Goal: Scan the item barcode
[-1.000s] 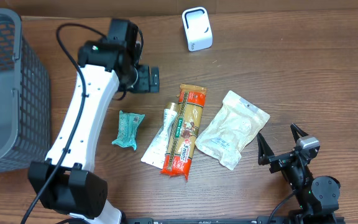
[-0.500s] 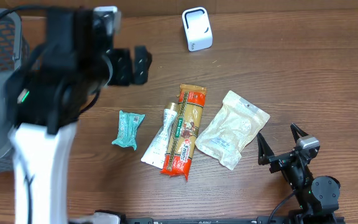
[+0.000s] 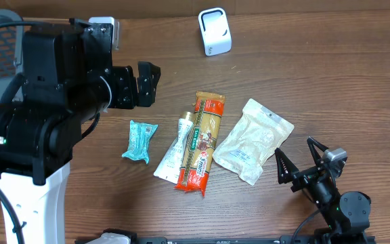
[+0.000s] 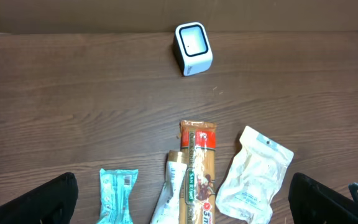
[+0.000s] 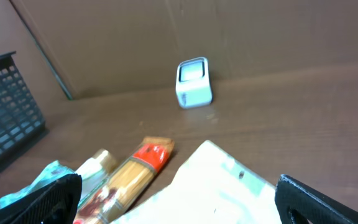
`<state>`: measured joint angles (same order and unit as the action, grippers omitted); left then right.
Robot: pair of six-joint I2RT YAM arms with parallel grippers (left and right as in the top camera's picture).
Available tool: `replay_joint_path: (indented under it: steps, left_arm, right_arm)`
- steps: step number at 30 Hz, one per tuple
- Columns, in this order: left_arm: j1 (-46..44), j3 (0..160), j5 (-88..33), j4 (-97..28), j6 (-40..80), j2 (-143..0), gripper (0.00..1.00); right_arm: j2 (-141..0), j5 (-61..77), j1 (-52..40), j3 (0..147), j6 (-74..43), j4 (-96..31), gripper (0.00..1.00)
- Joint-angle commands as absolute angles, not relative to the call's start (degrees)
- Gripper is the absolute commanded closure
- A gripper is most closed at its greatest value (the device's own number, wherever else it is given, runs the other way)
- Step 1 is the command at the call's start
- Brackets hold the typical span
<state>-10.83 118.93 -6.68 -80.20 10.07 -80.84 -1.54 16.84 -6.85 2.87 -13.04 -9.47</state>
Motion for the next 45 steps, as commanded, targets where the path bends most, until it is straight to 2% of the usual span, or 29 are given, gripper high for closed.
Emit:
replay_joint_path:
  steps: [1,7,14,18,21,25,27,31,36,41,45]
  left_arm:
    - [-10.9,119.2,-7.1,-80.3,8.8,-81.3,0.00]
    - [-10.9,119.2,-7.1,-80.4,8.8,-82.2,0.00]
    - [-10.9,119.2,-7.1,-80.4,8.8,-82.9,0.01]
    - [-10.9,119.2,-7.1,-80.4,8.8,-82.9,0.00]
    - [-10.9,119.2,-7.1,-80.4,8.8,-82.9,0.01]
    - [-10.9,119.2,-7.1,-80.4,8.8,-82.9,0.00]
    - [-10.9,119.2,-7.1,-80.4,8.8,-82.9,0.01]
    - [-10.9,119.2,-7.1,-80.4,8.8,-82.9,0.00]
    - [-10.9,119.2,-7.1,-80.4,8.8,-82.9,0.00]
    - [-10.9,119.2,-7.1,-80.4,8.8,-82.9,0.00]
    - [-10.9,119.2,-7.1,-80.4,8.8,-82.9,0.01]
  right_arm:
    - [-4.8,18.3,-6.9,10.5,-16.1,-12.0,0.00]
    - [-19.3,18.3,-6.9,25.5,-16.1,-21.8,0.00]
    - [-45.7,18.1,-6.9,47.1,-11.5,-43.3,0.00]
    - [-58.7,21.6,-6.9,53.4,-12.2,-48.4,0.00]
    - [-66.1,23.7,-6.9,53.8,-12.6,-48.8,0.00]
    - [-75.8,24.7,-6.8,53.6,-17.6,-48.3,0.13]
    - [-80.2,25.9,-6.3,53.6,-17.6,-48.0,0.15]
    - [-86.0,28.3,-4.7,52.6,-17.0,-45.9,0.15]
    - [-87.4,35.2,2.2,48.3,-13.2,-42.5,0.15]
    - [-87.8,44.4,9.3,41.5,-7.6,-36.3,0.09]
    - [-89.3,47.7,9.3,36.8,-7.2,-29.2,0.09]
